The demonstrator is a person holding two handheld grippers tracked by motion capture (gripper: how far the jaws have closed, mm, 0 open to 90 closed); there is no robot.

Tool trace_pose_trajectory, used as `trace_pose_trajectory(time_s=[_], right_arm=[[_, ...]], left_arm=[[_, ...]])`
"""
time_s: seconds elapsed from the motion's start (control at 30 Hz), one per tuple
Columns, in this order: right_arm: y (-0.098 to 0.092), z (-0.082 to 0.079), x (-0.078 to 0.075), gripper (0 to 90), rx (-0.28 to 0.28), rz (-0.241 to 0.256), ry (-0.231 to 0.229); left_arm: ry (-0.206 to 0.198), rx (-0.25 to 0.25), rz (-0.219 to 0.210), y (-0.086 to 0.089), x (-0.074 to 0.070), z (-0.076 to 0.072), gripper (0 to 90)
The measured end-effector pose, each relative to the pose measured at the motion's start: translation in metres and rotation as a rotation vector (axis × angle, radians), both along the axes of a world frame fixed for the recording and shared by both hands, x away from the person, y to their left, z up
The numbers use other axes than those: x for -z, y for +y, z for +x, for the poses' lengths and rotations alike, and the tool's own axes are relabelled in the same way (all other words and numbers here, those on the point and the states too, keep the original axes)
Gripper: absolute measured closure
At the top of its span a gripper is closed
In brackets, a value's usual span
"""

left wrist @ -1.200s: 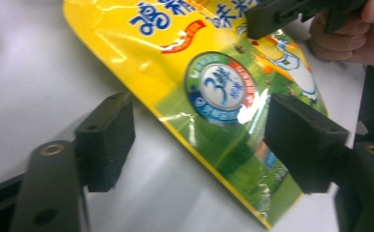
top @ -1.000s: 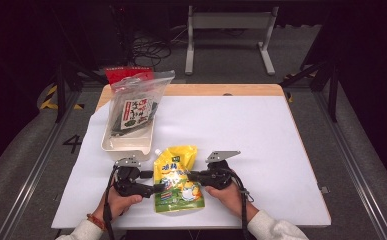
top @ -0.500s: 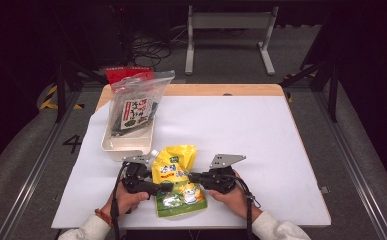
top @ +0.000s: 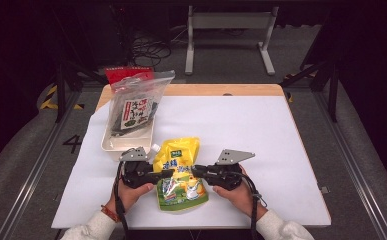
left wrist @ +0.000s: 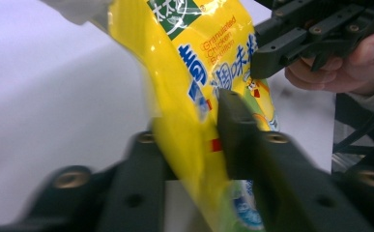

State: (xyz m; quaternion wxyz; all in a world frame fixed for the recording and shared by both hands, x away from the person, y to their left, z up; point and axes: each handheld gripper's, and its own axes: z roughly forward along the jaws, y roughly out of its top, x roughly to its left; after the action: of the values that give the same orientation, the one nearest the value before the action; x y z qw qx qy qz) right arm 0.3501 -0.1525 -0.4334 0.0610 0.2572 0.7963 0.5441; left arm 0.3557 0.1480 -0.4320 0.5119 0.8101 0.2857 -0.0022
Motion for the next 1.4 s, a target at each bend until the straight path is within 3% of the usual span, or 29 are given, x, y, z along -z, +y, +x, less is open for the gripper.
trace_pose_trajectory(time_s=[0.17,0.37,0.7,1.03,1.23,1.4], right_arm=[[-0.006,-0.002,-0.007,74.2,0.005,0.002,-0.011],[-0.008,-0.01,-0.014,65.4,-0.005,-0.04,-0.038],[-0.031,-0.02,-0.02,50.3,0.01,-0.079,-0.026],[-0.073,-0.035,-0.018,41.2,0.073,-0.141,-0.009],[-0.102,-0.036,-0.015,39.1,0.15,-0.128,0.013],[-0.109,-0.036,-0.012,38.0,0.175,-0.129,0.027]], left_arm=[[-0.056,0.014,-0.002,0.0,-0.006,-0.006,85.8],[-0.108,0.034,-0.007,0.001,-0.014,-0.012,86.8],[-0.185,0.076,0.001,-0.001,-0.024,-0.02,87.4],[-0.219,0.111,-0.006,-0.004,-0.031,-0.024,87.7],[-0.237,0.132,-0.001,-0.008,-0.035,-0.025,87.8],[-0.247,0.132,0.003,-0.009,-0.037,-0.025,87.8]])
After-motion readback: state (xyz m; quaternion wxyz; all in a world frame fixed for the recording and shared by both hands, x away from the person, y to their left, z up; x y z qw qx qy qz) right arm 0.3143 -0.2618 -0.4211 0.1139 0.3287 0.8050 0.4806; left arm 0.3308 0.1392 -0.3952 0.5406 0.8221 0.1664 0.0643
